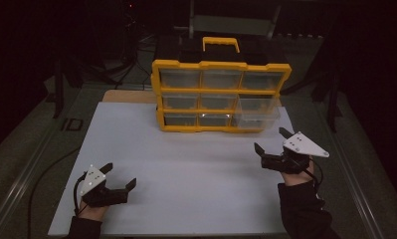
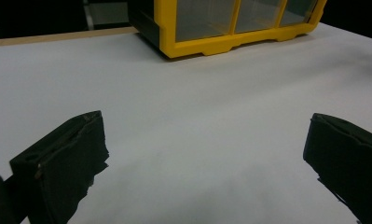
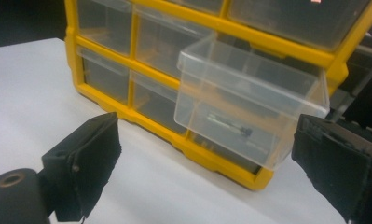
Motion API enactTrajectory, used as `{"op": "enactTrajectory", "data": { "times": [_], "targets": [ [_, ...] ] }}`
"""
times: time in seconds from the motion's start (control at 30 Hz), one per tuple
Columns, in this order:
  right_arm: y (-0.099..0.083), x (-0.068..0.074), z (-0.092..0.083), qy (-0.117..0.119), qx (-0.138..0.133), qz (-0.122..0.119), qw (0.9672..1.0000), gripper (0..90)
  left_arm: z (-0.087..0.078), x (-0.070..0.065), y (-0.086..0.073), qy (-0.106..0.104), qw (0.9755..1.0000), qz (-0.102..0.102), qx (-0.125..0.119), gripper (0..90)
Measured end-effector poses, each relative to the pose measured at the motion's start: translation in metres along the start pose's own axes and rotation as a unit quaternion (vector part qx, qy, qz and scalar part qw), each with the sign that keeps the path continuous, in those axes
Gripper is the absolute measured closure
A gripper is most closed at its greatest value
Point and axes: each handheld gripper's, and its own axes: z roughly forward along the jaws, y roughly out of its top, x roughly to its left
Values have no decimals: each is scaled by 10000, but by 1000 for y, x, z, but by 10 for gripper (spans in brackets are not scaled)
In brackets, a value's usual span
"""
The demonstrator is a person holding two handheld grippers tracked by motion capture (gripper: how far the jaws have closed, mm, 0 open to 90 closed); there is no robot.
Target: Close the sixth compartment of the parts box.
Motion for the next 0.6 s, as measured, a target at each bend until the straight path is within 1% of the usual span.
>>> {"op": "enactTrajectory", "data": {
  "times": [0.1, 0.27, 0.3, 0.33, 0.47, 0.6],
  "targets": [
    [-6, -1, 6, -36, 129, 3, 9999, 97, 0, -1, 0, -1, 10000, 27, 21, 0],
    [-15, -3, 14, -11, 242, 160, 9996, 97, 0, -1, 0, -2, 10000, 34, 9, 0],
    [-16, -4, 16, -7, 280, 158, 9995, 99, 0, -1, 0, 2, 10000, 33, 12, 0],
    [-18, -4, 17, -35, 316, 143, 9994, 122, 1, -1, 0, 7, 10000, 28, 21, 0],
    [-22, -6, 23, -7, 392, 222, 9990, 128, 0, 0, -1, 13, 10000, 33, 28, 0],
    [-27, -8, 28, -12, 504, 219, 9985, 148, 0, 0, 0, 23, 10000, 27, -12, 0]
  ]
}}
